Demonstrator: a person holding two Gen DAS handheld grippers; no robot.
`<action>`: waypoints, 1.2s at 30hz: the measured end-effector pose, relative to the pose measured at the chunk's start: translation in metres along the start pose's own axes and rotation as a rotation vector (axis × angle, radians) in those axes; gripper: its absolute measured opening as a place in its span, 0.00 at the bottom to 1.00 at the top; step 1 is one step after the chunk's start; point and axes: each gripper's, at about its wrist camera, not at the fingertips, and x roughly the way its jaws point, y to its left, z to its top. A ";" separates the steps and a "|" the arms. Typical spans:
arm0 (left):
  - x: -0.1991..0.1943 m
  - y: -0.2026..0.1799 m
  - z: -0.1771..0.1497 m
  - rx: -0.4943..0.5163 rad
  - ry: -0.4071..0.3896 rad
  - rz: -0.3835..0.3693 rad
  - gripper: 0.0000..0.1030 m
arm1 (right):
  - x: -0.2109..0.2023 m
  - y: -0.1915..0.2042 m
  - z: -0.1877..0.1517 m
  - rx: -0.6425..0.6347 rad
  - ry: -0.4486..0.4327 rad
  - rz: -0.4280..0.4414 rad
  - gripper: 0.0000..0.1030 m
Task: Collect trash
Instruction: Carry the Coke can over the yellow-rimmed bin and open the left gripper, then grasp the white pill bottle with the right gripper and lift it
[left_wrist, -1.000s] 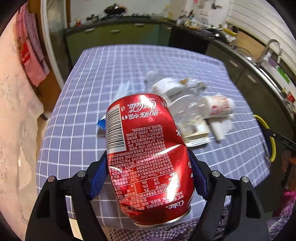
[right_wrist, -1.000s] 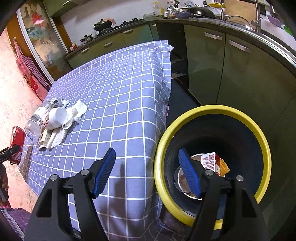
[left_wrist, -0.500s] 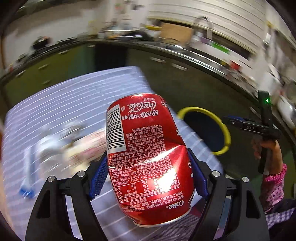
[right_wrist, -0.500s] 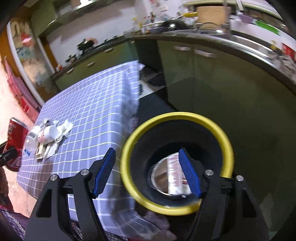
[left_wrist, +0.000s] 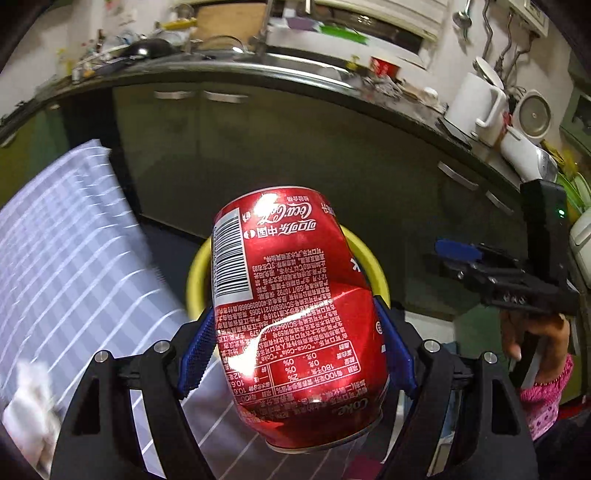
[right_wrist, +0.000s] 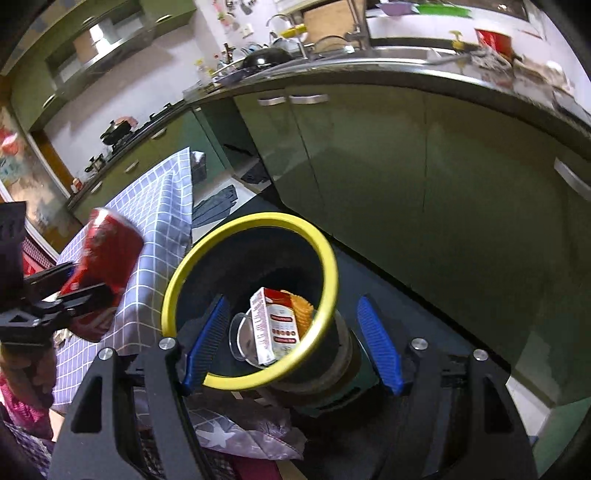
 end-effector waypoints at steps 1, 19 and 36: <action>0.010 -0.003 0.004 0.002 0.007 0.003 0.76 | 0.000 -0.002 0.001 0.004 0.000 0.001 0.69; -0.147 0.047 -0.071 -0.193 -0.236 0.201 0.95 | 0.014 0.037 0.011 -0.072 -0.029 0.145 0.70; -0.330 0.121 -0.251 -0.349 -0.395 0.549 0.95 | 0.029 0.290 -0.034 -0.465 0.094 0.362 0.70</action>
